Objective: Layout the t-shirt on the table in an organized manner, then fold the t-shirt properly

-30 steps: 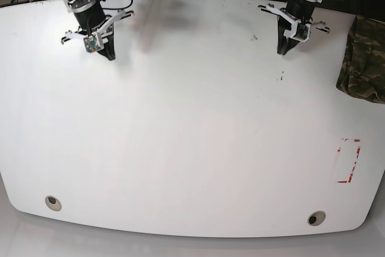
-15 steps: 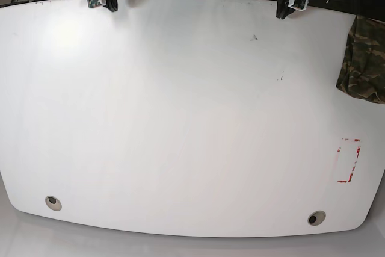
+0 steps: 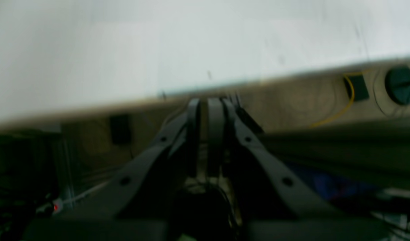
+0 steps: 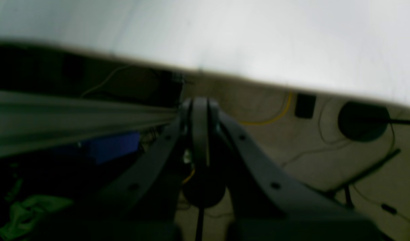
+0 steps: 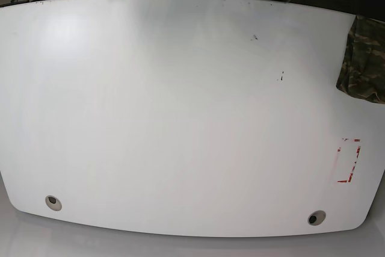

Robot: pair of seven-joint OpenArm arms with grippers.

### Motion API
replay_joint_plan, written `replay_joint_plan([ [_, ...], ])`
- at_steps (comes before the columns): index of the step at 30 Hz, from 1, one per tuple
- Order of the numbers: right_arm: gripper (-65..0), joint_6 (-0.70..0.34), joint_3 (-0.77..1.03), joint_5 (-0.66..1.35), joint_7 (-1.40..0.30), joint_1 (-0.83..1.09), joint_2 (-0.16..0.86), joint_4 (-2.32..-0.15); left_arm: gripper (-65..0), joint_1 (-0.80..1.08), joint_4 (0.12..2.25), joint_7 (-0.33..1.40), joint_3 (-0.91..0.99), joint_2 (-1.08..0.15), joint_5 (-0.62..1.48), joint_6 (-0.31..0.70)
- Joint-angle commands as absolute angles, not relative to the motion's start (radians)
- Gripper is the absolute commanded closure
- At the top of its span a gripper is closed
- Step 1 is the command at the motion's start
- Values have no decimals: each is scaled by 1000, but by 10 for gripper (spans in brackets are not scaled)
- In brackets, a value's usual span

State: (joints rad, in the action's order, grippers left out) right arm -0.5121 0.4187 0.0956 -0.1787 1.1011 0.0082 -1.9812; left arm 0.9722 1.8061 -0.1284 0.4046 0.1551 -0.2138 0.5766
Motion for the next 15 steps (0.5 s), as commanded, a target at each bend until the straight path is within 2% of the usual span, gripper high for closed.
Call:
replay_joint_plan([
  [1, 0, -513, 423, 111, -156, 1150, 12, -1977, -26, 1013, 1814, -151, 406, 156, -205, 578],
  [8, 0, -513, 421, 111, -156, 1155, 12, -1879, -26, 1047, 1767, -151, 406, 153, -205, 578],
  [15, 0, -527, 421, 110, -156, 1076, 16, -1676, -26, 1015, 1610, -151, 392, 140, -206, 578],
])
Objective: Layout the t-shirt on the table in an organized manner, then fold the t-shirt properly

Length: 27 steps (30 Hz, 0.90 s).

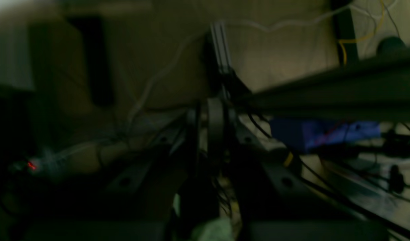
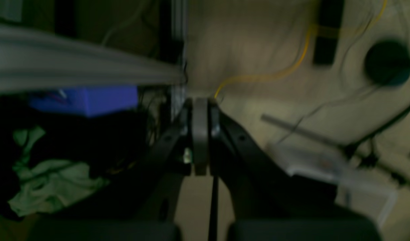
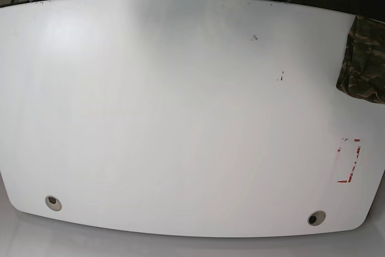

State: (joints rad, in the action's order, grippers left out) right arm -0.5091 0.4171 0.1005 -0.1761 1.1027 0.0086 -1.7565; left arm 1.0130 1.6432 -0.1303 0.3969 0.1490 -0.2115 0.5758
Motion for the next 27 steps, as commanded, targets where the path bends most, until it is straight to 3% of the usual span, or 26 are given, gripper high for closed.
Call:
replay_joint_plan([
  [1, 0, -536, 423, 110, -156, 1055, 25, -1638, -26, 1003, 1584, -151, 387, 128, -206, 578],
  [16, 0, -553, 417, 105, -154, 808, 96, -1193, -26, 792, 1165, -151, 363, 93, -297, 575],
  [27, 0, -553, 417, -5, -153, 651, 101, -966, -26, 616, 863, -151, 363, 81, -403, 573],
])
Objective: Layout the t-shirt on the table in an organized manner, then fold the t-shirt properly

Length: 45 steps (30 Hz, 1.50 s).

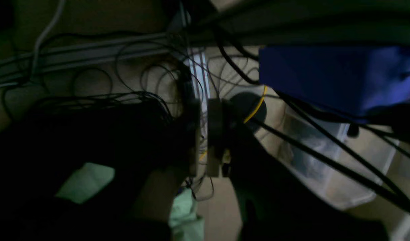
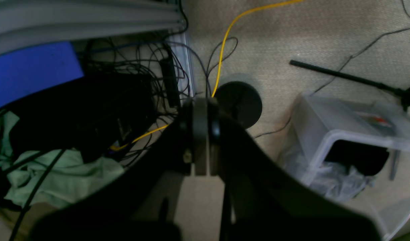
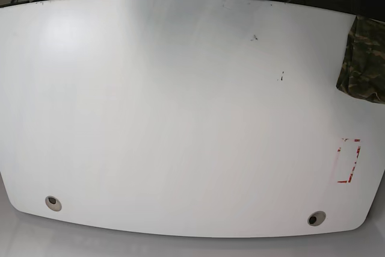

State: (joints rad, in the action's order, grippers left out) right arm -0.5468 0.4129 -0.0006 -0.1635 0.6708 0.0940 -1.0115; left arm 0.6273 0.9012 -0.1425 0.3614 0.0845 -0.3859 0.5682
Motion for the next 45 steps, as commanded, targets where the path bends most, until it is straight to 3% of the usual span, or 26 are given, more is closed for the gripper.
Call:
replay_joint_plan([
  [1, 0, -553, 417, -12, -153, 639, 101, -946, -26, 602, 837, -151, 363, 81, -410, 567],
  [18, 0, -545, 417, -150, -7, 409, 102, -529, -26, 331, 366, -151, 363, 16, -501, 349],
  [25, 0, -542, 417, -196, -5, 343, 102, -456, -26, 231, 174, -154, 363, -31, -501, 280],
  [33, 0, -453, 418, -265, -7, 291, 99, -418, -29, 134, 84, -154, 363, -51, -501, 211],
  [45, 0, -446, 417, -274, -7, 214, 107, -298, -30, 99, 44, -154, 363, -54, -501, 168],
])
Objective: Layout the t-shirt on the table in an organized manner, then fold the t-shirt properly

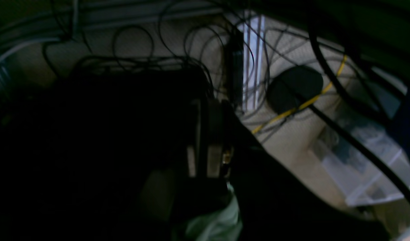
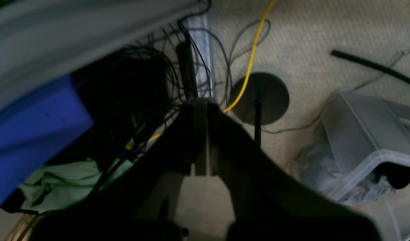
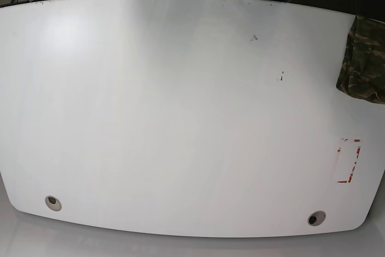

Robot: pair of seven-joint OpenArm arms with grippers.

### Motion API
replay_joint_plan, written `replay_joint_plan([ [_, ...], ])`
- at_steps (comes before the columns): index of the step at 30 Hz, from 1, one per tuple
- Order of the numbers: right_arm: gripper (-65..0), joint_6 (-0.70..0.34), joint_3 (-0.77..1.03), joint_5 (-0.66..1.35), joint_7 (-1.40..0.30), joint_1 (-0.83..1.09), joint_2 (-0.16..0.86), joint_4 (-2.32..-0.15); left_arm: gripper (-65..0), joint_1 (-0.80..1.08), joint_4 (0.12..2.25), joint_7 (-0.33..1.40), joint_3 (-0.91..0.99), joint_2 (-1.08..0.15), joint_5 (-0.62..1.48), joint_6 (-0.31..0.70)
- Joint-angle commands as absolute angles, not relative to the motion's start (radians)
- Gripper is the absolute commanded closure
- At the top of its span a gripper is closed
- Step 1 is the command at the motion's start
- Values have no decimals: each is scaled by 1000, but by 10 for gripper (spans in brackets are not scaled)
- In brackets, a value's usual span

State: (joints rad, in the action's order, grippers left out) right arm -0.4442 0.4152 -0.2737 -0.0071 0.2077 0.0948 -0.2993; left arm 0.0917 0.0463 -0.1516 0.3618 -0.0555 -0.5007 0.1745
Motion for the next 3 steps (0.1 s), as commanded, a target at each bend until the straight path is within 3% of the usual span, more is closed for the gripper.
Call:
replay_joint_plan([
  [1, 0, -446, 417, -274, -7, 214, 107, -298, -30, 99, 44, -154, 363, -54, -501, 168],
  [3, 0, -446, 417, -274, -7, 213, 105, -298, -30, 99, 44, -154, 363, -51, -503, 168],
])
